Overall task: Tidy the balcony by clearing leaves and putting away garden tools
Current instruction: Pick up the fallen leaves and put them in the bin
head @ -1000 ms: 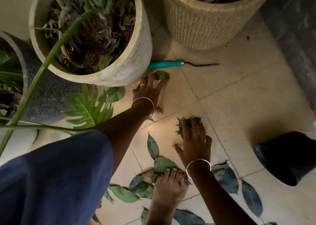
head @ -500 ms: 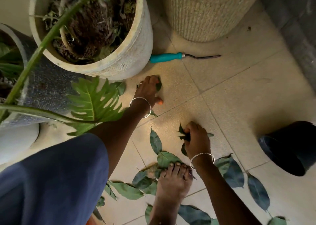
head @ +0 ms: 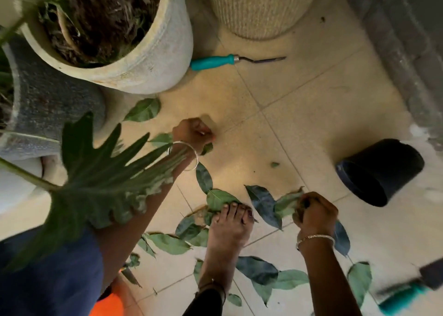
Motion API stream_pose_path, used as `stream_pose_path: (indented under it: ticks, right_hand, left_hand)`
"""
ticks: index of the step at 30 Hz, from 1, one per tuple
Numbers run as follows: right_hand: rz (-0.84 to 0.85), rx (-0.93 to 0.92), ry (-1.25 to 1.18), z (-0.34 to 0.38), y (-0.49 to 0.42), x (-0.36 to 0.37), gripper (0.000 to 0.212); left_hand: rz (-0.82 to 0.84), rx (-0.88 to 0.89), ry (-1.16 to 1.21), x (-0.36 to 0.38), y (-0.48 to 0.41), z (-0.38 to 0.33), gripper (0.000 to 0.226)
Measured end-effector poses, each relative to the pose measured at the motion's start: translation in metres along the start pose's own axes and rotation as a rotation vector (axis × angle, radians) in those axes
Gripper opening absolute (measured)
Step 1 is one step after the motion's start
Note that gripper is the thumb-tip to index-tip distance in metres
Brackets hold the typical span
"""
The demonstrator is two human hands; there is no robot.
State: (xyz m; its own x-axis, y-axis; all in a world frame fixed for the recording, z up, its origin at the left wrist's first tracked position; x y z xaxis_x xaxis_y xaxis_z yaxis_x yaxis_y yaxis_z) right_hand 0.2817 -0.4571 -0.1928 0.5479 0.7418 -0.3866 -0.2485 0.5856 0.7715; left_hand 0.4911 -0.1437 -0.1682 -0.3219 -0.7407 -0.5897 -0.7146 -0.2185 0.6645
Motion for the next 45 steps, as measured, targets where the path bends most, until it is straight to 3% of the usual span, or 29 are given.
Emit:
stream_pose_path:
  ticks: [4,6,9,12,14,18,20,22,25,27,29,33,38,41,45]
  right_hand:
    - [-0.08,0.17,-0.121,-0.027,-0.003,-0.042,0.028]
    - [-0.119,0.142,-0.022,-0.031,-0.007,-0.06,0.016]
    - [-0.239,-0.017,0.2,-0.022,-0.01,-0.089,0.025]
    - [-0.34,-0.094,0.348,-0.02,-0.009,-0.113,0.025]
    - [-0.353,-0.116,0.398,-0.022,-0.005,-0.124,0.041]
    - [-0.292,-0.086,0.503,-0.037,-0.004,-0.133,0.068]
    - [-0.228,-0.087,0.503,-0.046,-0.007,-0.13,0.079]
    - [-0.152,-0.108,0.545,-0.052,-0.011,-0.122,0.083]
    - [-0.1,-0.116,0.596,-0.06,-0.02,-0.113,0.075]
    - [-0.062,-0.135,0.643,-0.062,-0.025,-0.107,0.062]
    - [-0.022,-0.169,0.694,-0.063,-0.027,-0.101,0.049]
    - [-0.042,-0.179,0.689,-0.067,-0.024,-0.104,0.035]
    - [-0.054,0.034,0.413,-0.093,0.01,-0.124,0.043]
    - [-0.028,0.245,0.193,-0.09,0.05,-0.132,0.043]
    - [0.036,0.385,-0.144,-0.049,0.12,-0.129,0.032]
  left_hand:
    - [0.114,-0.085,0.181,0.048,0.039,0.044,0.024]
    - [0.255,-0.044,0.189,0.083,0.068,0.044,0.023]
    - [0.364,0.038,0.173,0.129,0.1,0.044,0.035]
    - [0.307,0.025,0.216,0.156,0.121,0.04,0.043]
    - [0.217,0.011,0.204,0.164,0.122,0.041,0.043]
    - [0.105,0.148,0.164,0.17,0.131,0.03,0.021]
    - [0.137,0.213,0.044,0.176,0.139,0.022,0.02]
    - [0.185,0.304,-0.262,0.187,0.144,0.015,0.032]
    - [0.202,0.415,-0.659,0.196,0.143,0.019,0.073]
    - [0.222,0.432,-0.818,0.203,0.134,0.03,0.086]
    - [0.238,0.488,-0.92,0.211,0.131,0.033,0.074]
    - [0.26,0.603,-1.011,0.22,0.14,0.023,0.03]
    - [0.188,0.506,-0.637,0.175,0.155,0.004,0.025]
    - [0.186,0.296,-0.331,0.132,0.17,0.0,0.039]
    - [0.231,-0.01,0.289,0.066,0.221,-0.028,0.041]
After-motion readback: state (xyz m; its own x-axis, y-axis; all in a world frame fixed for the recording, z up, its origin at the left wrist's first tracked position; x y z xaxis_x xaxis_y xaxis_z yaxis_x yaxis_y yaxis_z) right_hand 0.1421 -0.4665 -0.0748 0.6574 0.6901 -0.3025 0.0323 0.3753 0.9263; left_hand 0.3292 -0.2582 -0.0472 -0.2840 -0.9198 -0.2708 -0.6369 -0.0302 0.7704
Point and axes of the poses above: each hand's wrist, its own y-axis away from the middle knuckle, its own x-axis out of the palm, z = x × y, the point moved 10 cm from there along -y, towards the middle knuckle, and after that the axes turned 1 degree about y, right-handed, at the moved point
